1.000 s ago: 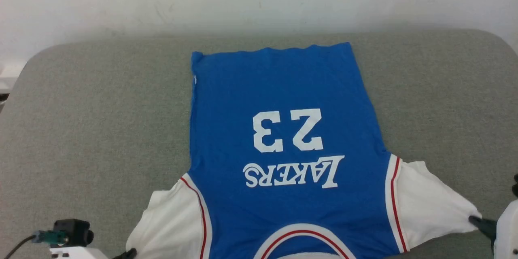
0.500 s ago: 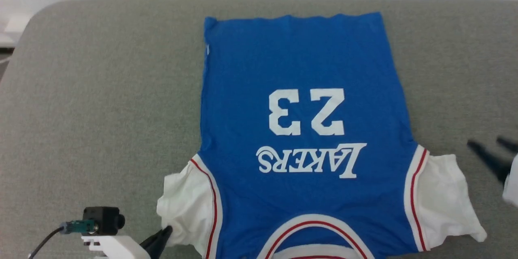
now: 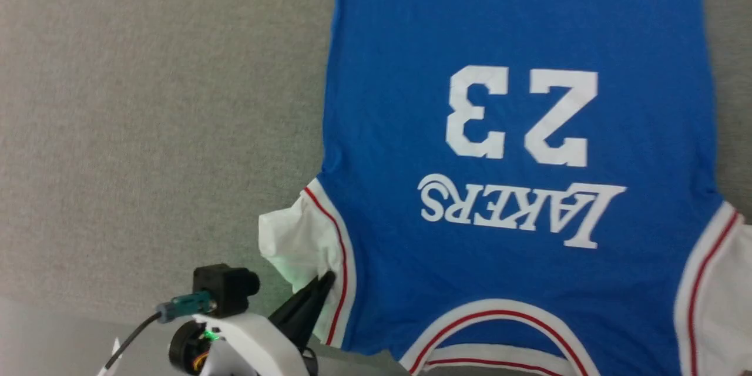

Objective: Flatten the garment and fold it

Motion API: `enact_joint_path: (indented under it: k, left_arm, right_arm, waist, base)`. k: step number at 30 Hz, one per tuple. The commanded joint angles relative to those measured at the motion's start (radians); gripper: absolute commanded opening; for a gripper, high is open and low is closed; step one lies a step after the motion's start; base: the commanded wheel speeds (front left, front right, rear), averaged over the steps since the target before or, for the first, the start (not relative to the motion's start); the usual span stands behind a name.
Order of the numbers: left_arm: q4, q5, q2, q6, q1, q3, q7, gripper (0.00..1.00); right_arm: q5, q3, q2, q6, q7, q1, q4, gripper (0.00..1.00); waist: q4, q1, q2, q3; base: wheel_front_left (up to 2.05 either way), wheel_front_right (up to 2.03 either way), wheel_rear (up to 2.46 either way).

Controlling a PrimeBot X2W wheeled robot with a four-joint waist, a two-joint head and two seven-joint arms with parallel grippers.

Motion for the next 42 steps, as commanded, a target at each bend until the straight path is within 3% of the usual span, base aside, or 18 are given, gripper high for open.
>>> enact_joint_path:
  k: [1,8,11,20,21,22,30,42]
  left_arm:
    - [-0.006,0.014,-0.013,-0.005,-0.024,-0.013,-0.007,0.00]
    - [0.006,0.052,-0.057,-0.025,-0.074,-0.073,-0.025,0.00]
    - [0.015,0.062,-0.069,-0.031,-0.090,-0.087,-0.033,0.00]
    - [0.038,0.062,-0.094,-0.036,-0.102,-0.096,-0.064,0.00]
    - [0.041,0.062,-0.094,-0.036,-0.102,-0.096,-0.066,0.00]
    - [0.045,0.061,-0.094,-0.036,-0.101,-0.095,-0.067,0.00]
    - [0.069,0.063,-0.077,-0.033,-0.112,-0.078,-0.074,0.00]
    - [0.084,0.050,-0.036,0.007,-0.052,-0.040,-0.070,0.00]
  right_arm:
    - [-0.018,0.020,-0.019,-0.002,0.028,-0.056,0.027,1.00]
    - [-0.107,0.082,-0.073,-0.002,0.144,-0.312,0.206,1.00]
    - [-0.146,0.055,-0.062,-0.002,0.149,-0.384,0.289,1.00]
    - [-0.244,0.039,-0.046,-0.002,0.144,-0.404,0.445,1.00]
    - [-0.245,0.042,-0.047,-0.002,0.151,-0.395,0.453,0.42]
    - [-0.243,0.048,-0.049,-0.002,0.157,-0.386,0.457,0.00]
    - [-0.219,0.071,-0.069,-0.002,0.098,-0.319,0.464,0.00]
    - [-0.070,0.080,-0.062,-0.002,-0.134,0.010,0.418,0.00]
  waist:
    - [0.148,-0.0004,0.0000,0.166]
    - [0.234,-0.0004,0.0000,0.243]
    - [0.258,-0.0004,0.0000,0.264]
    - [0.272,-0.0004,0.0000,0.280]
    - [0.269,-0.0004,0.0000,0.279]
    - [0.265,-0.0004,0.0000,0.277]
    - [0.207,-0.0004,0.0000,0.208]
    - [0.043,-0.0004,0.0000,-0.076]
  base:
    - [0.00,0.00,0.00]
    - [0.00,0.00,0.00]
    - [0.00,0.00,0.00]
    - [0.00,0.00,0.00]
    - [0.00,0.00,0.00]
    - [0.00,0.00,0.00]
    - [0.00,0.00,0.00]
    - [0.00,0.00,0.00]
